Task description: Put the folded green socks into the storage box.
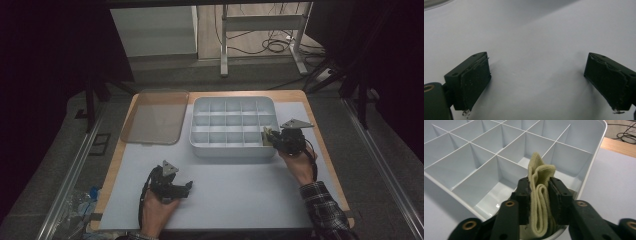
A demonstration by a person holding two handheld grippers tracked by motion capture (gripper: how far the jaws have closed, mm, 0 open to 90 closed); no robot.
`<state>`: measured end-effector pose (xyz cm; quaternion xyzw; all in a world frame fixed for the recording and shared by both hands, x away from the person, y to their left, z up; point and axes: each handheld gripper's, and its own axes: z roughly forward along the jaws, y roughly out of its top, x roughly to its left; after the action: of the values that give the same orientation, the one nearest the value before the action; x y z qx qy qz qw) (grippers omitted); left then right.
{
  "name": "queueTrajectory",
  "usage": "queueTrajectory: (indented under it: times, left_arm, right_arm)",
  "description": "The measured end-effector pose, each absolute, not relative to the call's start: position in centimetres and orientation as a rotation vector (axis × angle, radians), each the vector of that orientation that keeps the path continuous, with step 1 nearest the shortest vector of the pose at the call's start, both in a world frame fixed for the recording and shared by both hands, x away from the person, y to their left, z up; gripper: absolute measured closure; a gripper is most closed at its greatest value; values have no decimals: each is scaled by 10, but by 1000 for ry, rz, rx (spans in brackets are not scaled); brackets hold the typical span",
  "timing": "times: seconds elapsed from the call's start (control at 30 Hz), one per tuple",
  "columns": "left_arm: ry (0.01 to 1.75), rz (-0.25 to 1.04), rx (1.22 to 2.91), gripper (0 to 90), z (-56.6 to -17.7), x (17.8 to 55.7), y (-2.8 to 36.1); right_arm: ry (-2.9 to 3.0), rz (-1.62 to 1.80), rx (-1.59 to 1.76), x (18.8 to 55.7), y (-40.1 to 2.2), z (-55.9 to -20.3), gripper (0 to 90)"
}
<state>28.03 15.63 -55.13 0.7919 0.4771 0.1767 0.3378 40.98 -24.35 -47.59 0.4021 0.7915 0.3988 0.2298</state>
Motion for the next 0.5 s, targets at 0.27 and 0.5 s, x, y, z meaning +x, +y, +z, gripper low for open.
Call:
queueTrajectory:
  times: [0.27,0.5]
  left_arm:
    - [1243,460,2063,63,-551,280,156]
    - [1242,460,2064,63,-551,280,156]
  right_arm:
    - [2200,1100,1094,409,-239,-472,559]
    - [2218,1097,1081,406,-236,-467,460]
